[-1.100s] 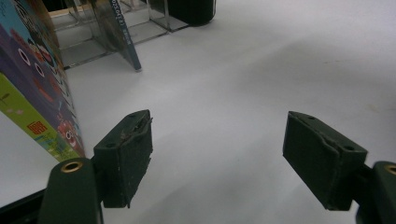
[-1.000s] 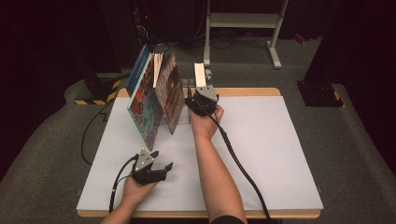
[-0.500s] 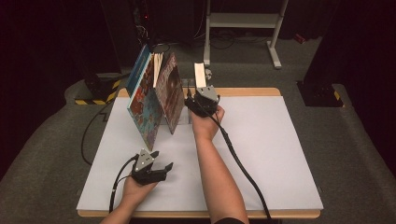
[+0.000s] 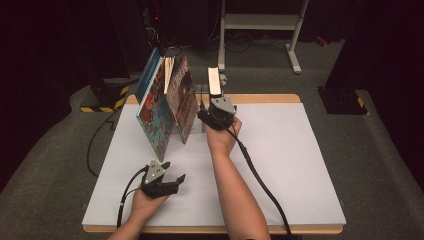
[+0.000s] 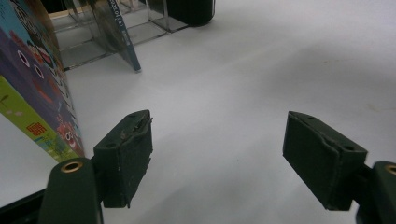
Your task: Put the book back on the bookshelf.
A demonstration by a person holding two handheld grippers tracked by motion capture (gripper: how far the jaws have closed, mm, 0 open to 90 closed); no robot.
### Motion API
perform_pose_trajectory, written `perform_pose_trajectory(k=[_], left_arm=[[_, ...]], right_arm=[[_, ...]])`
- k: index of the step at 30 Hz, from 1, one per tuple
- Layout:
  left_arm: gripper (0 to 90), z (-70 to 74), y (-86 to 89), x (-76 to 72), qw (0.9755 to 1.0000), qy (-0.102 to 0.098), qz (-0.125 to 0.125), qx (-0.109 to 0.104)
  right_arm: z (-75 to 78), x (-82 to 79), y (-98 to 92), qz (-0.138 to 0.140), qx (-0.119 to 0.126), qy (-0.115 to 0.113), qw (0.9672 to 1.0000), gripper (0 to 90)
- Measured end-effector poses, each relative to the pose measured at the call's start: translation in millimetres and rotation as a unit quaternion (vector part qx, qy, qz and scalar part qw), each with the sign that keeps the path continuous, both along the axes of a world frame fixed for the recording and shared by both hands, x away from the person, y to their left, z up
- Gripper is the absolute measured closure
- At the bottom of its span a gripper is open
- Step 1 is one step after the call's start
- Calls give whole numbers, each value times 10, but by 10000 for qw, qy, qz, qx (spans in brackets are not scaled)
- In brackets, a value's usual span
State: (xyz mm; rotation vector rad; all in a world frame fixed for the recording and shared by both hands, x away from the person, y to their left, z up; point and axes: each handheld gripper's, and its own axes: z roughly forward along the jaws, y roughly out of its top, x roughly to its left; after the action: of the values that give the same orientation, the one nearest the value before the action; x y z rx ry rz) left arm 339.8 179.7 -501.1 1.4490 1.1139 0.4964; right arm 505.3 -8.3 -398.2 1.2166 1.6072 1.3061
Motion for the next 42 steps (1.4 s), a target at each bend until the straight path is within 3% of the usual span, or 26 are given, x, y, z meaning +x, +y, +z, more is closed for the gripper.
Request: perform_pose_trajectory(k=[14, 25, 33, 42], left_arm=[[243, -2, -4, -5, 10000, -7, -20, 56], [239, -1, -2, -7, 10000, -23, -6, 31], [233, 5, 8, -21, 10000, -86, -29, -37], [228, 11, 23, -36, 9998, -154, -38, -76]], right_arm=[[-158, -288, -128, 226, -56, 85, 9997, 154], [-278, -701, -380, 500, -137, 83, 9986, 145], [-377, -1082, -723, 663, -269, 26, 9974, 142], [-541, -1474, -1310, 646, -379, 100, 9971, 140]])
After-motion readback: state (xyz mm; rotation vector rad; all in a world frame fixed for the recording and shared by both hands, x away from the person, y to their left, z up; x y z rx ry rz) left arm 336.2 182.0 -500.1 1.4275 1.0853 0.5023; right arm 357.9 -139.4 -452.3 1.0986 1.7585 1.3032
